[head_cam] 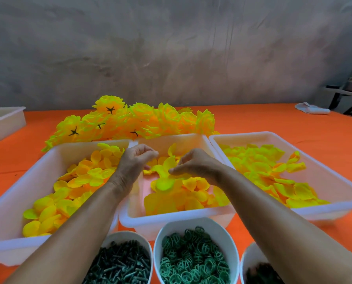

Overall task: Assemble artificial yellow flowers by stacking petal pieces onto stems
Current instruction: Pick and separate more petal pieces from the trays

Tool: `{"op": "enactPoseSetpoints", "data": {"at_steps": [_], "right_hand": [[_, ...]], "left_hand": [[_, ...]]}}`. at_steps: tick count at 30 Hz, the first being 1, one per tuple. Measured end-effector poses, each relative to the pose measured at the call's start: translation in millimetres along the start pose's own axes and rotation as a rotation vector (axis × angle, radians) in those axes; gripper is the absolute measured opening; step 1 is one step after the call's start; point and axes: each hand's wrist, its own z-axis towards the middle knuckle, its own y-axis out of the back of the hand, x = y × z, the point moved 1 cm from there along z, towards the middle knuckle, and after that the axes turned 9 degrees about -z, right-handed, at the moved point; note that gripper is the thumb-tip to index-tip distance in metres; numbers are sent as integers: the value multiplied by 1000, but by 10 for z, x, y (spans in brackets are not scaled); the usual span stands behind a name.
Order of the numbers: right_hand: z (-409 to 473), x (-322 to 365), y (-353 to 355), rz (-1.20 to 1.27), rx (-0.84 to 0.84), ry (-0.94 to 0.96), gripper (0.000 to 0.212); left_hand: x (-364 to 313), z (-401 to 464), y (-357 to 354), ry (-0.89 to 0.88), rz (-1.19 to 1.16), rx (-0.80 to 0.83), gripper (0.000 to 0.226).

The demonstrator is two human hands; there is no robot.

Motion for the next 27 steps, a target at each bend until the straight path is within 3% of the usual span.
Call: {"op": "enactPoseSetpoints", "data": {"at_steps": [3,6,8,12,18,25,27], "right_hand": [[-64,49,-35,-327,26,-21,50],[-116,58,4,-490,-22,9,45],[-162,42,117,-468,-71,14,53],[-306,-108,507,-319,-208,30,22],[-560,-646,1028,3,-267,-165,5],[-651,-969,1336,-162,-240,-221,7],[-647,-978,1359,-316,-138,-212,23]], "left_hand": [[4,-4,4,-14,-30,-29,21],[8,-9,2,-43,-32,-58,18],[16,0,1,-60,-29,-71,14],[-43,17,-73,-140,99,-28,4],[-244,56,-410,-187,139,99,13],[-233,8,-1035,-209,66,201,22],[-251,27,-1198,-220,58,225,19]]}}
